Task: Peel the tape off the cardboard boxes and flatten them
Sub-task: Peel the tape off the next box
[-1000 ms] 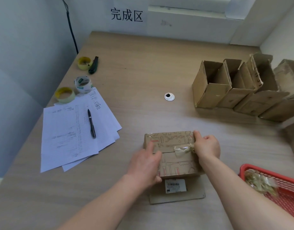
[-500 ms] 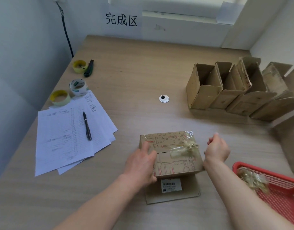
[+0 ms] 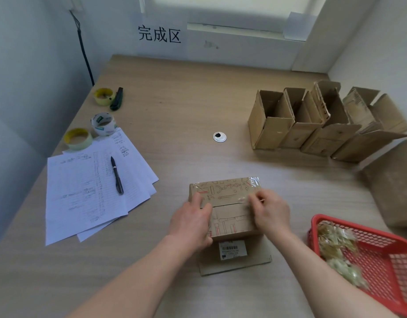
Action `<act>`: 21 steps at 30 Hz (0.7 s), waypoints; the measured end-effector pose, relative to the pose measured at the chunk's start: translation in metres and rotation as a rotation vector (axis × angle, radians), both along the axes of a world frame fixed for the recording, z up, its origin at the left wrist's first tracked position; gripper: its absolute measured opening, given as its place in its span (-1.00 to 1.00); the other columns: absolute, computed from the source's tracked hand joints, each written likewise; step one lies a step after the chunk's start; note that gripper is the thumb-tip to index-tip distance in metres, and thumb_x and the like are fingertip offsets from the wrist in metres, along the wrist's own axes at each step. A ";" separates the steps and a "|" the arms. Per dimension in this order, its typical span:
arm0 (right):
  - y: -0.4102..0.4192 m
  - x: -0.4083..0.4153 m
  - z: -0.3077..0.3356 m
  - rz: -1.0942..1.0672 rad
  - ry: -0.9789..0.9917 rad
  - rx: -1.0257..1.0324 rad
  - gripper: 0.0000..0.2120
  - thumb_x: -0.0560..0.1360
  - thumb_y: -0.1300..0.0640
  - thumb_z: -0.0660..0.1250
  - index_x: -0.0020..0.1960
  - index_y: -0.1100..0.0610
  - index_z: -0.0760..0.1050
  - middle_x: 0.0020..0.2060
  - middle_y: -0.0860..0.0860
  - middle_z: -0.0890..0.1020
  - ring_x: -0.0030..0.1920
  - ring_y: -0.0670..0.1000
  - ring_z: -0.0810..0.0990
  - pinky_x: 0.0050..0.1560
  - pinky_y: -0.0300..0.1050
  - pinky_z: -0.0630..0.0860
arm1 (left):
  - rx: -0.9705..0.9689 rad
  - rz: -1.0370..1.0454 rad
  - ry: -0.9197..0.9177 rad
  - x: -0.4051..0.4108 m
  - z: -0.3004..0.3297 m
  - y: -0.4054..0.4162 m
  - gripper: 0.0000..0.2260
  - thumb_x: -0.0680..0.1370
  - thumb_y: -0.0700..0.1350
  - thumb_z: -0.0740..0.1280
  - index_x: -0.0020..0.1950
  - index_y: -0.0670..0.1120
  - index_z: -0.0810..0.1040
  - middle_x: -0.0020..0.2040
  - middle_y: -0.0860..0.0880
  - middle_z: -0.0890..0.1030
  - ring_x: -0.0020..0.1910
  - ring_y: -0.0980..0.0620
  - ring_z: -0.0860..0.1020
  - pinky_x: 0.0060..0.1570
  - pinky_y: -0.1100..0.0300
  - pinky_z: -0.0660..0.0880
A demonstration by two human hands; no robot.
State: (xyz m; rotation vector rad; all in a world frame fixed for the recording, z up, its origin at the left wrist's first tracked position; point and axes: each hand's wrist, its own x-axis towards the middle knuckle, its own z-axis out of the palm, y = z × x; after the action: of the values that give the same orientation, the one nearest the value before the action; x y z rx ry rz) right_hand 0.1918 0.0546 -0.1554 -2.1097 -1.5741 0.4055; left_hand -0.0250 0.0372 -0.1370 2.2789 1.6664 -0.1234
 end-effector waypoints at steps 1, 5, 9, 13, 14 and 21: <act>0.004 0.008 0.001 -0.159 0.217 -0.018 -0.80 0.57 0.07 0.33 -0.21 0.11 0.55 -0.31 0.01 0.62 -0.21 0.12 0.61 -0.25 -0.07 0.41 | 0.006 0.001 0.000 -0.001 0.000 -0.001 -0.47 0.35 0.11 0.50 0.22 -0.02 0.40 0.32 -0.06 0.24 0.11 -0.11 0.47 -0.17 0.12 0.34; 0.017 0.021 0.014 -0.550 1.020 -0.063 -0.82 0.61 0.27 0.23 0.19 0.14 0.34 -0.27 0.15 0.58 -0.48 -0.04 0.55 -0.52 -0.22 0.51 | 0.014 0.002 -0.001 -0.001 0.000 -0.003 -0.49 0.37 0.08 0.48 0.23 -0.02 0.41 0.33 -0.06 0.26 0.12 -0.12 0.47 -0.11 0.09 0.42; 0.013 0.016 0.011 -0.454 0.583 -0.071 -0.67 0.66 0.02 0.14 -0.07 0.22 0.53 -0.31 0.12 0.60 -0.38 0.05 0.58 -0.46 -0.10 0.43 | 0.006 0.003 -0.020 -0.001 0.004 -0.006 -0.48 0.38 0.08 0.49 0.25 -0.03 0.41 0.35 -0.06 0.25 0.14 -0.12 0.47 -0.04 0.06 0.49; -0.001 -0.004 0.009 -0.098 -0.005 -0.092 -0.58 0.47 -0.39 0.25 -0.15 -0.02 0.42 -0.09 -0.06 0.44 -0.10 -0.01 0.45 -0.12 -0.07 0.39 | -0.011 0.020 -0.071 -0.004 0.003 -0.012 -0.55 0.41 0.02 0.47 0.22 -0.07 0.43 0.37 -0.07 0.22 0.15 -0.13 0.48 -0.02 0.04 0.51; -0.005 -0.008 0.008 -0.058 -0.045 -0.122 -0.55 0.41 -0.41 0.31 -0.10 -0.04 0.38 -0.10 -0.09 0.40 -0.12 -0.03 0.45 -0.14 -0.07 0.41 | -0.014 0.021 -0.077 -0.006 0.003 -0.014 -0.56 0.41 0.01 0.47 0.22 -0.07 0.44 0.39 -0.07 0.21 0.16 -0.13 0.48 0.00 0.04 0.52; -0.018 -0.018 -0.012 0.044 -0.045 0.021 -0.73 0.57 -0.03 0.33 -0.16 0.06 0.31 -0.25 -0.03 0.45 -0.26 0.12 0.41 -0.23 -0.05 0.24 | 0.012 0.006 0.012 -0.027 0.004 -0.039 -0.60 0.42 -0.05 0.40 0.22 -0.09 0.44 0.34 -0.11 0.26 0.15 -0.16 0.44 0.03 0.03 0.51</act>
State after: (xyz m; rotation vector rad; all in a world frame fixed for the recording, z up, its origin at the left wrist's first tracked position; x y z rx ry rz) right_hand 0.1735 0.0368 -0.1673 -2.0855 -1.6452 0.3570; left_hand -0.0516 -0.0022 -0.1335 2.2860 1.6835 -0.1264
